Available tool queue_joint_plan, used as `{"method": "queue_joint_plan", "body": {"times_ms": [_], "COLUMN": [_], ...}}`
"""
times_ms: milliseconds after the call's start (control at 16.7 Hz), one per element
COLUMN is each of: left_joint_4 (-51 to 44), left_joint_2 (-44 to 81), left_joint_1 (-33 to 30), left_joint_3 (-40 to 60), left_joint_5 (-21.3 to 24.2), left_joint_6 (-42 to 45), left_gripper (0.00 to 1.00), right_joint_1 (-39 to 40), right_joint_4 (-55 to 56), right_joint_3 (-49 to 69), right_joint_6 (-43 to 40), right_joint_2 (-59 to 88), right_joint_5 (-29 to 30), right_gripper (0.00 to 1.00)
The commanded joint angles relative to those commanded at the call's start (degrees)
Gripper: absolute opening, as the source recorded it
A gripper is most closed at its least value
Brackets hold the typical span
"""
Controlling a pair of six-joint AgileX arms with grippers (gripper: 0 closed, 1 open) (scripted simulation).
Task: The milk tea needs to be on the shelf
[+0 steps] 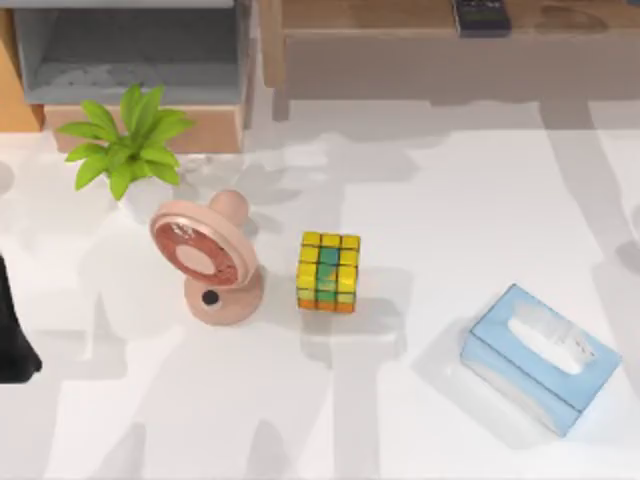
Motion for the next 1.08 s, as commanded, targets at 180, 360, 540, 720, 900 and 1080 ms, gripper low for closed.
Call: {"method": "queue_joint_plan", "body": {"times_ms": [180, 360, 540, 720, 900, 1080], "left_joint_4": [0.00, 0.00, 0.00, 0.00, 0.00, 0.00], "left_joint_2": [0.00, 0.00, 0.00, 0.00, 0.00, 0.00], "left_joint_1": [0.00, 0.00, 0.00, 0.00, 0.00, 0.00], "left_joint_3": [0.00, 0.00, 0.00, 0.00, 0.00, 0.00], "left_joint_5": [0.00, 0.00, 0.00, 0.00, 0.00, 0.00], "left_joint_6": [0.00, 0.00, 0.00, 0.00, 0.00, 0.00], "left_gripper": [1.00, 1.00, 1.00, 1.00, 1.00, 1.00], "right_joint_1": [0.23, -0.02, -0.33, -0.47, -0.47, -0.47], "right_joint_4": [0.20, 1.85, 4.20, 5.09, 5.09, 5.09], "right_joint_3": [-0.13, 1.40, 3.52, 4.24, 4.24, 4.24], "right_joint_6": [0.11, 0.05, -0.15, -0.10, -0.10, -0.10], "right_joint_2": [0.22, 3.67, 7.77, 9.32, 9.32, 9.32], "right_joint_5": [0.09, -0.05, -0.21, -0.31, -0.31, -0.31], "right_gripper": [0.00, 0.00, 0.00, 0.00, 0.08, 0.30]}}
